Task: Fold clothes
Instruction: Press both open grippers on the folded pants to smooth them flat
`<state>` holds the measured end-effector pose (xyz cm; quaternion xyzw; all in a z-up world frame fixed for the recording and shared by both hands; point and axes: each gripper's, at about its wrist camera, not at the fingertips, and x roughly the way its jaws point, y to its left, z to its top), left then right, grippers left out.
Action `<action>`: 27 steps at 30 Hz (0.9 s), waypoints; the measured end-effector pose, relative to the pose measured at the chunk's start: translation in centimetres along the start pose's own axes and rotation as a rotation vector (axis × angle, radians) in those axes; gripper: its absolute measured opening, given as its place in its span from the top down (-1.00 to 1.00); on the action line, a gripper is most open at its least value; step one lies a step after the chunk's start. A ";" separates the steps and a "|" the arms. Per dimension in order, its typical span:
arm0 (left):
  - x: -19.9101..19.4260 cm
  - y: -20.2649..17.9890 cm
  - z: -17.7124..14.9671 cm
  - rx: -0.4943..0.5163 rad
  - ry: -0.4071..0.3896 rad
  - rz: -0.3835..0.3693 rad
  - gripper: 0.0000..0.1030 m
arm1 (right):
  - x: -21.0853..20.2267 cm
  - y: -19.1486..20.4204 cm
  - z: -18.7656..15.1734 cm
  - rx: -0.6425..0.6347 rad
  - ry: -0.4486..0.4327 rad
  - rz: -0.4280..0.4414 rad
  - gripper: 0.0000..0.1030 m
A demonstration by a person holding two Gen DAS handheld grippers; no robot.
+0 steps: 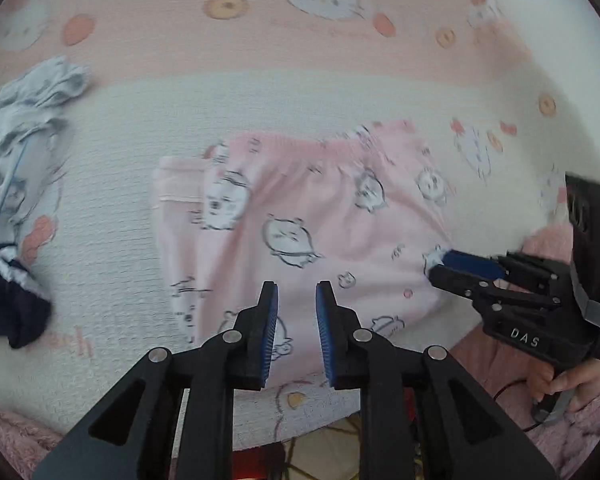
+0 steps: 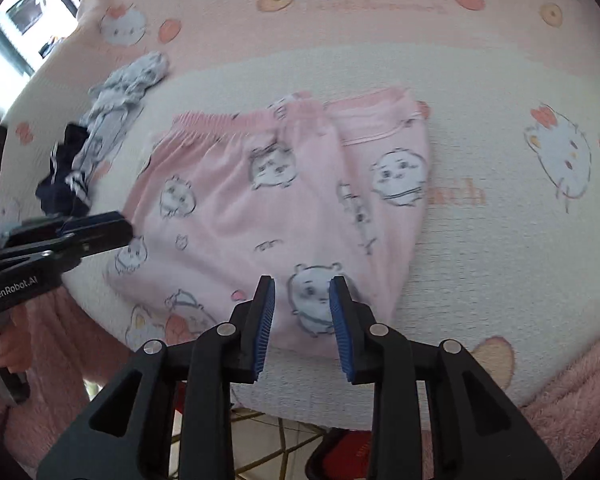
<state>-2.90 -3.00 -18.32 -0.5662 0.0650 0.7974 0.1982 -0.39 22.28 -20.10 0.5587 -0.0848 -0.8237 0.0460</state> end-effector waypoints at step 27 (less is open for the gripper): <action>1.7 -0.3 -1.7 -0.065 0.080 0.034 0.47 | 0.6 1.2 -3.2 0.017 0.118 0.089 0.46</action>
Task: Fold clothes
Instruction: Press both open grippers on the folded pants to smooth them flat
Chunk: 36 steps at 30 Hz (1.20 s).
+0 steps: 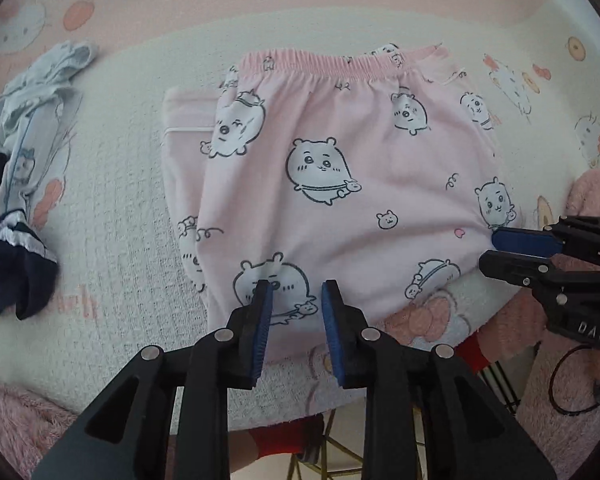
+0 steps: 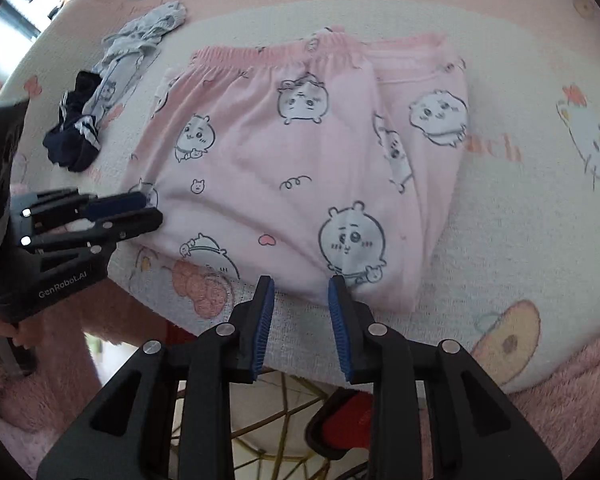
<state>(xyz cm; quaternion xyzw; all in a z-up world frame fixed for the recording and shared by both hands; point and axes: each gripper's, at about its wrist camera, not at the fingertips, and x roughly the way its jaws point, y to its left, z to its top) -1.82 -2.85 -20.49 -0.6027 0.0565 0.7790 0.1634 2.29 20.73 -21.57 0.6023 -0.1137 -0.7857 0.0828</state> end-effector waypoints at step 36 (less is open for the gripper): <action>2.2 -6.4 1.0 0.079 -0.034 -0.002 0.02 | -2.8 -3.3 0.2 0.102 -0.053 -0.122 0.35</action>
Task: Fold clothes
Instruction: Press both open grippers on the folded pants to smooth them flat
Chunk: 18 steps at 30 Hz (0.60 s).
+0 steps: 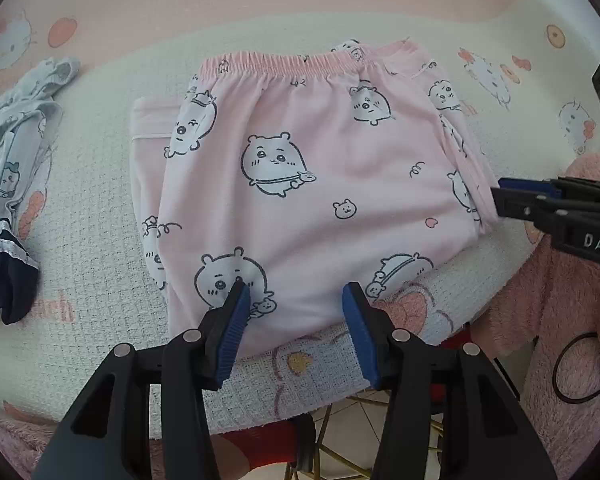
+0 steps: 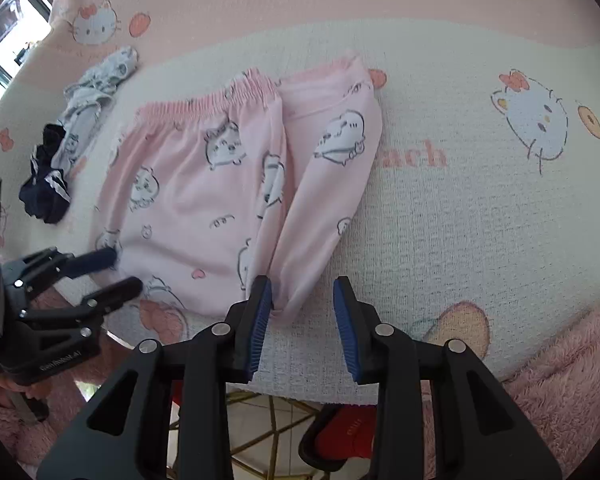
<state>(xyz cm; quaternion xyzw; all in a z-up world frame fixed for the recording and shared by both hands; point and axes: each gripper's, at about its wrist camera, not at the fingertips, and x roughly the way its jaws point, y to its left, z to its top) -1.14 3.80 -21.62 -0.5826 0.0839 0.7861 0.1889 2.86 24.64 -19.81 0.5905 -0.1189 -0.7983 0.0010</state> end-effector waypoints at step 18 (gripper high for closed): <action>-0.9 3.2 0.9 -0.092 0.030 -0.056 0.01 | -1.6 -1.9 -3.0 -0.050 -0.001 -0.117 0.24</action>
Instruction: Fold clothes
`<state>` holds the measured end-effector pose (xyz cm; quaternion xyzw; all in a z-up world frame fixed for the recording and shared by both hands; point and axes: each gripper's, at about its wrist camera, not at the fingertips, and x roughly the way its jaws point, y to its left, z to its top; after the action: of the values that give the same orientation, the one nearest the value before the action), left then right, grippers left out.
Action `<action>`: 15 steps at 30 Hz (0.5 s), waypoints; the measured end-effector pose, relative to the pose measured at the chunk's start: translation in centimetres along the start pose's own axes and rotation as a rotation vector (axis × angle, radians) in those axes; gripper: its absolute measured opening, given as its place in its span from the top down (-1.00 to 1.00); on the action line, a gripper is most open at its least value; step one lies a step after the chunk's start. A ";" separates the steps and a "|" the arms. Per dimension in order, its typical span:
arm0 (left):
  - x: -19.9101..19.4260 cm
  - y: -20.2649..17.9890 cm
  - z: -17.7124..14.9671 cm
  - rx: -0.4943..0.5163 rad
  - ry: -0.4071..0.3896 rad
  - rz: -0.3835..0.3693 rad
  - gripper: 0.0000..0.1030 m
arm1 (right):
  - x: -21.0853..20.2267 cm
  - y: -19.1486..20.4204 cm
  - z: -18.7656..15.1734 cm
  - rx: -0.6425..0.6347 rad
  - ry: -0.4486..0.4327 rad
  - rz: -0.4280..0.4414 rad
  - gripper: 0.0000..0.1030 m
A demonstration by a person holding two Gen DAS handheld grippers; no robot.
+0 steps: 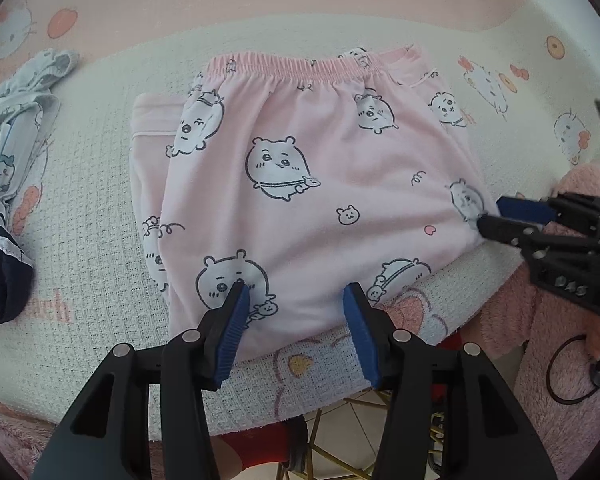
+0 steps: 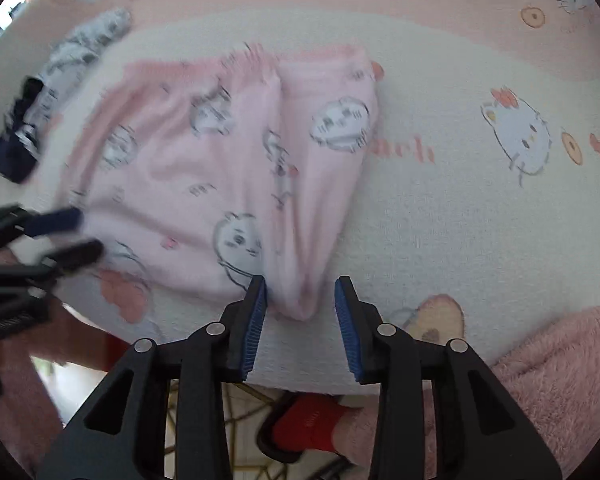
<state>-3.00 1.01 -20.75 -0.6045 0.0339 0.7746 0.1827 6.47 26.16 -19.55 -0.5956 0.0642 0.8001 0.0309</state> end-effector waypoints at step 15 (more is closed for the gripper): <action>-0.8 4.1 7.6 0.105 -0.090 0.189 0.01 | -0.9 5.6 7.0 -0.163 -0.098 0.102 0.16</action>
<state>-11.24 -0.93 -18.65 -0.5528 0.1233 0.8119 0.1416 -0.61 21.66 -16.35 -0.5523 0.0278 0.8314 -0.0553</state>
